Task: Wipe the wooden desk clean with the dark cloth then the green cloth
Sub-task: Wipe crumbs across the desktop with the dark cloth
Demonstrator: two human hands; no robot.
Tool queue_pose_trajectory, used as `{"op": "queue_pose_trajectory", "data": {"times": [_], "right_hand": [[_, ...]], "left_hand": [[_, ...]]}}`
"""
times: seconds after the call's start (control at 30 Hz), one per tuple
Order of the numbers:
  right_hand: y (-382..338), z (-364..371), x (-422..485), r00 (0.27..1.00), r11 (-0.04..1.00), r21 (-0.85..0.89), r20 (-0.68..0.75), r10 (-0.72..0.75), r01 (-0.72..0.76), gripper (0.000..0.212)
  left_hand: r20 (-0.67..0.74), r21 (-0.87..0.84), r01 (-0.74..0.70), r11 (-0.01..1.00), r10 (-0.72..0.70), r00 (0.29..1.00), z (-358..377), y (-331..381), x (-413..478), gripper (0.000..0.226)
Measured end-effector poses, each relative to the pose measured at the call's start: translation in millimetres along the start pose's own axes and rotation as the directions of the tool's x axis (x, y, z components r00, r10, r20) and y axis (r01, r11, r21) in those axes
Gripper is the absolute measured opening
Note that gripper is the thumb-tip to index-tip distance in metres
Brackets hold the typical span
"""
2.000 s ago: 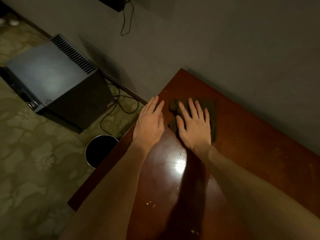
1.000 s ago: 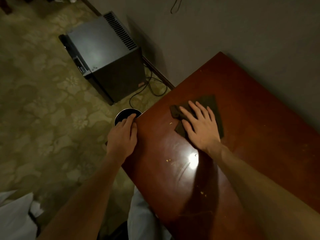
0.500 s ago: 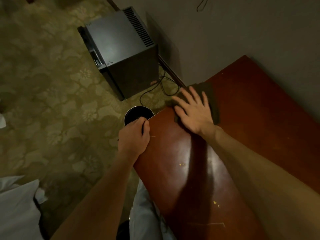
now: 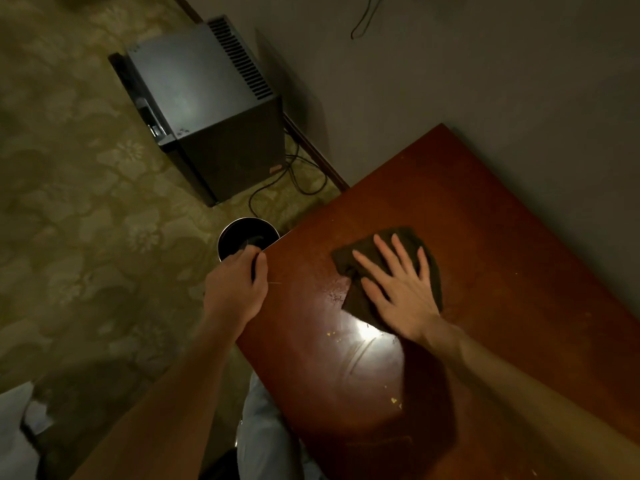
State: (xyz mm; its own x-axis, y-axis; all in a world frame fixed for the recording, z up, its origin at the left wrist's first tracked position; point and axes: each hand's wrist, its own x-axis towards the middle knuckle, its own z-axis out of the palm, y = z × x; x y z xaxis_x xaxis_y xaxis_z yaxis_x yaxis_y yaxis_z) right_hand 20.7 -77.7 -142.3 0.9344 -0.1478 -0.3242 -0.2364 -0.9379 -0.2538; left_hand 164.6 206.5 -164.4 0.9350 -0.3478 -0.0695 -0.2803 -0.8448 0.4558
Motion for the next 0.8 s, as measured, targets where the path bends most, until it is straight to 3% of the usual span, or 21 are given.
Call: {"op": "queue_pose_trajectory", "data": {"times": [0.2, 0.4, 0.5, 0.63, 0.8], "right_hand": [[-27.3, -13.3, 63.0, 0.987, 0.988, 0.009, -0.036, 0.157, -0.157, 0.056], [-67.2, 6.0, 46.3, 0.998, 0.998, -0.032, -0.01, -0.058, 0.057, 0.057], [-73.4, 20.5, 5.7, 0.996, 0.996, -0.01, -0.016, -0.087, 0.087, 0.057], [-88.5, 34.6, -33.9, 0.999, 0.999, 0.034, 0.025, 0.019, -0.02, 0.058], [-105.2, 21.1, 26.8, 0.992, 0.989, 0.067, -0.003, 0.129, -0.128, 0.064]], "left_hand": [[0.003, 0.067, -0.017, 0.998, 0.017, 1.0, 0.2, 2.1, 0.4, 0.029], [-0.011, 0.031, -0.031, 0.999, 0.032, 0.999, -2.3, 2.9, -1.7, 0.026], [-0.004, 0.012, -0.025, 1.0, 0.025, 1.0, -4.0, 1.5, -1.5, 0.027], [0.016, 0.006, -0.018, 1.0, 0.018, 1.0, -3.9, -0.1, 1.0, 0.029], [0.016, -0.011, -0.008, 1.0, 0.008, 1.0, -1.4, -1.5, 3.2, 0.034]]}}
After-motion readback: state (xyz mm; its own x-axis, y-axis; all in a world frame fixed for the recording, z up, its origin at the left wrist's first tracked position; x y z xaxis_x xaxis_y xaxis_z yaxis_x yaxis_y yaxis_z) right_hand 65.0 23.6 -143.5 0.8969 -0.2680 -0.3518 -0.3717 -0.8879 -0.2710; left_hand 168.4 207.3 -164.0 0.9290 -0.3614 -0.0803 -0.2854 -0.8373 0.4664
